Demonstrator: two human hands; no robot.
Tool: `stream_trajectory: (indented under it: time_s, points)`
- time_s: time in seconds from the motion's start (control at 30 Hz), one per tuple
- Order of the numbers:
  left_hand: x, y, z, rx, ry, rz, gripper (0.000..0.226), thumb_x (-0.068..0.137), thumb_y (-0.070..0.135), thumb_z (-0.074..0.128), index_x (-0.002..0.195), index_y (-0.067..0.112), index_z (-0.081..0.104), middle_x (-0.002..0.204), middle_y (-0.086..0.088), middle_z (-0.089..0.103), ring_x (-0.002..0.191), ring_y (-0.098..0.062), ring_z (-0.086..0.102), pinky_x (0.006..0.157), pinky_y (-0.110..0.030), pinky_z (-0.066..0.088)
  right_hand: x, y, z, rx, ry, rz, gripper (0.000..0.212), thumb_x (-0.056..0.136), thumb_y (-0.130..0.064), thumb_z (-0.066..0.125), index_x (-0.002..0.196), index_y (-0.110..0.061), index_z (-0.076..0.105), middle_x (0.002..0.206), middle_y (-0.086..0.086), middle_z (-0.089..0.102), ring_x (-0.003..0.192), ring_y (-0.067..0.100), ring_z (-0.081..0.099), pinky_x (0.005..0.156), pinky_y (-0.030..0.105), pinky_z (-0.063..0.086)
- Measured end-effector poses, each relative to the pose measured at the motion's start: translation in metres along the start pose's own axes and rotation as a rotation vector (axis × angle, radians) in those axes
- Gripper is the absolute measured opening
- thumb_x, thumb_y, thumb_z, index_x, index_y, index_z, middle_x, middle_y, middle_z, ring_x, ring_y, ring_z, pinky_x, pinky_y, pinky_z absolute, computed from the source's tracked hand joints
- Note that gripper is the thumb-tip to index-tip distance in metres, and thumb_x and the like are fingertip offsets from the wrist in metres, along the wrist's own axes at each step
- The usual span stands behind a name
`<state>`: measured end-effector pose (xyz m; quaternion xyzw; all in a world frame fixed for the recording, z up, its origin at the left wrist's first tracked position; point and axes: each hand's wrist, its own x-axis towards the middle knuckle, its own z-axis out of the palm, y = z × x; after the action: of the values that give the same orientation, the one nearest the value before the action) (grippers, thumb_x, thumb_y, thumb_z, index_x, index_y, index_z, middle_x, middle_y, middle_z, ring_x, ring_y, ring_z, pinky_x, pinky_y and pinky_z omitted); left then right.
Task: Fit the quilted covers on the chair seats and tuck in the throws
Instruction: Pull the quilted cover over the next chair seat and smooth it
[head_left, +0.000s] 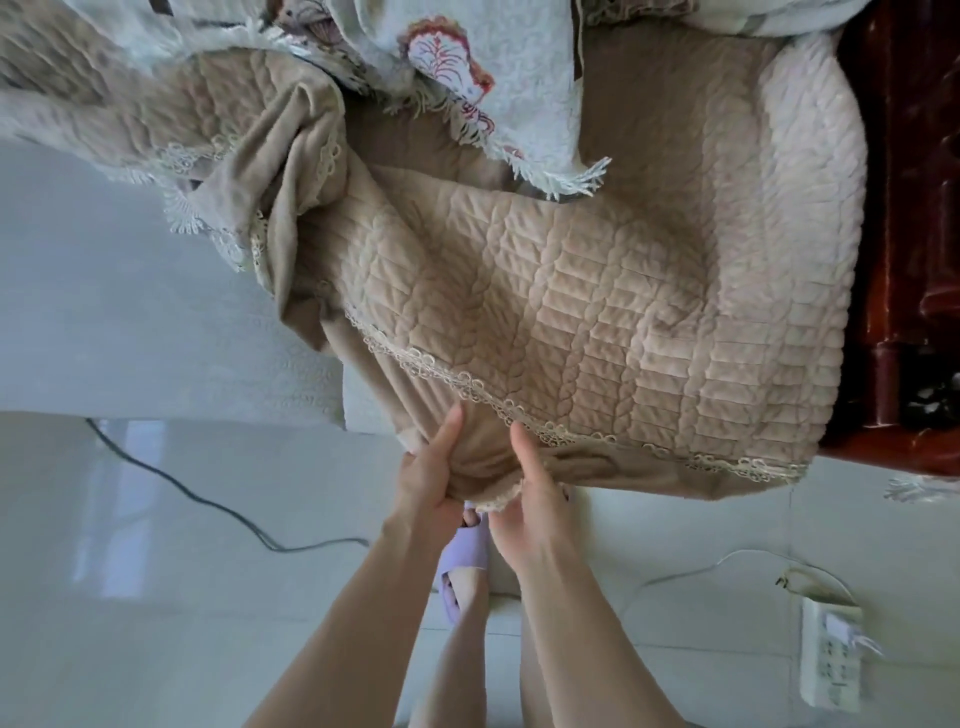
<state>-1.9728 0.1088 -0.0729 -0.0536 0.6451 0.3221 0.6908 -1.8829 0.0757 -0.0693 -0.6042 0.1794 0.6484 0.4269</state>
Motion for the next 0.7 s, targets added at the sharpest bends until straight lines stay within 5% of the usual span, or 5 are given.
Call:
stream_trajectory:
  time_s: [0.17,0.33,0.43,0.6,0.7]
  points:
    - [-0.002,0.008,-0.013,-0.009,-0.023,0.010,0.056,0.072,0.025,0.074,0.112,-0.012,0.060,0.104,-0.030,0.066,0.084,-0.033,0.069,0.068,-0.034,0.056,-0.001,0.009,0.025,-0.023,0.119,0.010,0.050,0.073,-0.032,0.079,0.109,0.000,0.066,0.097,0.011,0.073,0.095,0.027,0.070,0.095,0.044,0.052]
    - [0.015,0.053,-0.020,-0.113,0.007,0.092,0.047,0.078,0.021,0.074,0.113,-0.007,0.061,0.111,-0.020,0.069,0.097,-0.022,0.070,0.087,-0.033,0.056,0.002,0.000,0.019,-0.039,0.225,-0.017,0.048,0.088,-0.027,0.069,0.126,0.000,0.056,0.118,-0.004,0.058,0.058,0.009,0.044,0.050,0.014,0.041]
    - [0.019,0.054,-0.024,-0.057,0.094,0.067,0.041,0.081,0.026,0.076,0.108,-0.001,0.065,0.099,-0.015,0.073,0.089,-0.024,0.072,0.079,-0.036,0.058,0.011,0.015,0.028,-0.011,0.114,0.112,0.040,0.091,-0.021,0.067,0.123,-0.044,0.059,0.130,-0.001,0.060,0.085,0.008,0.056,0.080,0.024,0.047]
    - [0.002,0.026,-0.039,-0.001,0.110,0.034,0.036,0.086,0.018,0.071,0.109,-0.009,0.063,0.088,-0.017,0.072,0.070,-0.021,0.072,0.051,-0.024,0.054,0.010,0.042,0.060,-0.009,0.001,0.101,0.081,0.051,-0.054,0.087,0.116,-0.011,0.067,0.106,0.001,0.071,0.085,0.010,0.062,0.068,0.020,0.043]
    - [0.006,0.036,-0.046,-0.047,0.133,0.042,0.042,0.083,0.013,0.072,0.113,-0.013,0.059,0.100,-0.023,0.070,0.082,-0.024,0.072,0.066,-0.028,0.058,0.009,0.043,0.059,-0.016,0.066,0.061,0.043,0.074,-0.030,0.080,0.111,-0.010,0.068,0.103,0.004,0.073,0.089,0.015,0.066,0.087,0.028,0.048]
